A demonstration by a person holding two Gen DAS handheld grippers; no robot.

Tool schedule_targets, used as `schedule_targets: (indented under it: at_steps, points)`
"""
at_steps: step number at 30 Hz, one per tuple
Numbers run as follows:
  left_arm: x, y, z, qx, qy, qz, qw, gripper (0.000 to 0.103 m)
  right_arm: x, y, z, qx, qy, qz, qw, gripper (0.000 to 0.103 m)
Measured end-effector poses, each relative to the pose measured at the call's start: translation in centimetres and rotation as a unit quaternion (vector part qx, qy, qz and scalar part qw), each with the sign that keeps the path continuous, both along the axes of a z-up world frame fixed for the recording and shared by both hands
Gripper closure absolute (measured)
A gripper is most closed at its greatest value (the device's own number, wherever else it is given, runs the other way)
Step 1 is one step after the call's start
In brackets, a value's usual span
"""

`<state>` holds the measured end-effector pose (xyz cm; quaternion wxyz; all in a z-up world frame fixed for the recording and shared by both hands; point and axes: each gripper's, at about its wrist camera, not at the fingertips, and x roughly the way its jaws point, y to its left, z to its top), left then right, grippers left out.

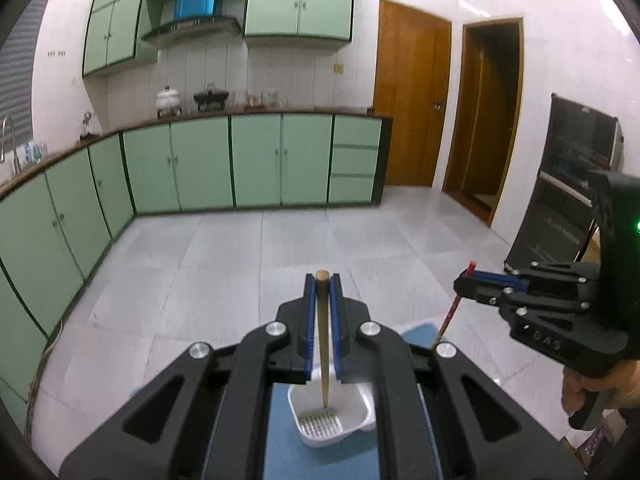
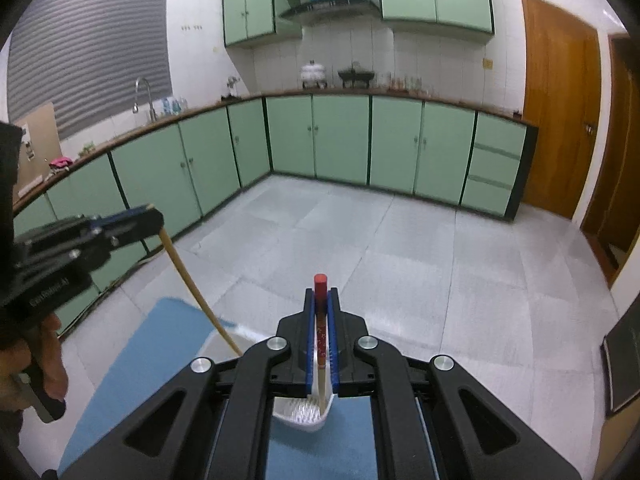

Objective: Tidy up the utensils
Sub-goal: 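Open both tools to drop the chopsticks into the white holder, then move both tools back over the remaining utensils on the cloth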

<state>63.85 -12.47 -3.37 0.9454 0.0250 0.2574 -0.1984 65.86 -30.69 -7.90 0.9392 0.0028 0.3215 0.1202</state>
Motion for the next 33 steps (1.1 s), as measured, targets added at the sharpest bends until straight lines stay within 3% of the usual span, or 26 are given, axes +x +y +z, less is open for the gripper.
schedule_targets:
  at_steps: [4,6,9,14,18,21,25,27,29,31,33]
  points:
    - [-0.2,0.6,-1.9,0.008,0.011,0.012,0.9998,0.092,-1.1,-0.3,-0.7,0.002,0.000,0.002,1.000,0.083]
    - [-0.9,1.0,-1.9,0.007,0.013,0.019,0.9997,0.068,-2.2,-0.8,-0.2,0.009,-0.008,0.000,1.000,0.076]
    - [-3.4,1.7,-1.2,0.019,0.002,0.018,0.9997,0.064,-5.3,-1.8,0.6,0.026,-0.020,0.001,0.999,0.076]
    - [-12.2,4.6,-0.6,0.016,-0.020,0.015,0.9995,0.049,-16.8,-3.2,-1.0,0.047,-0.040,0.011,0.998,0.075]
    - [-22.4,7.2,-3.5,0.023,-0.025,0.024,0.9991,0.042,-27.4,-2.6,-5.4,0.046,-0.033,0.015,0.998,0.077]
    - [-29.3,8.4,-6.7,0.014,-0.008,0.034,0.9993,0.039,-33.6,-1.7,-8.4,0.048,-0.025,0.009,0.998,0.078]
    - [-38.5,8.0,-11.7,0.045,0.010,0.037,0.9983,0.039,-41.0,0.3,-12.7,0.023,-0.014,-0.002,1.000,0.079]
    - [-41.1,8.1,-13.2,0.043,0.019,0.042,0.9980,0.039,-43.4,0.9,-14.8,0.031,0.010,-0.002,0.999,0.081]
    - [-43.2,8.2,-15.0,0.017,0.042,0.048,0.9978,0.039,-44.5,1.7,-16.4,0.032,0.029,-0.002,0.999,0.085]
    - [-44.9,7.6,-17.3,0.019,0.063,0.043,0.9969,0.044,-45.2,2.3,-17.5,0.030,0.037,-0.003,0.999,0.088]
    - [-45.6,6.7,-19.1,0.032,0.078,0.030,0.9959,0.056,-45.6,2.6,-18.3,0.026,0.043,-0.006,0.999,0.089]
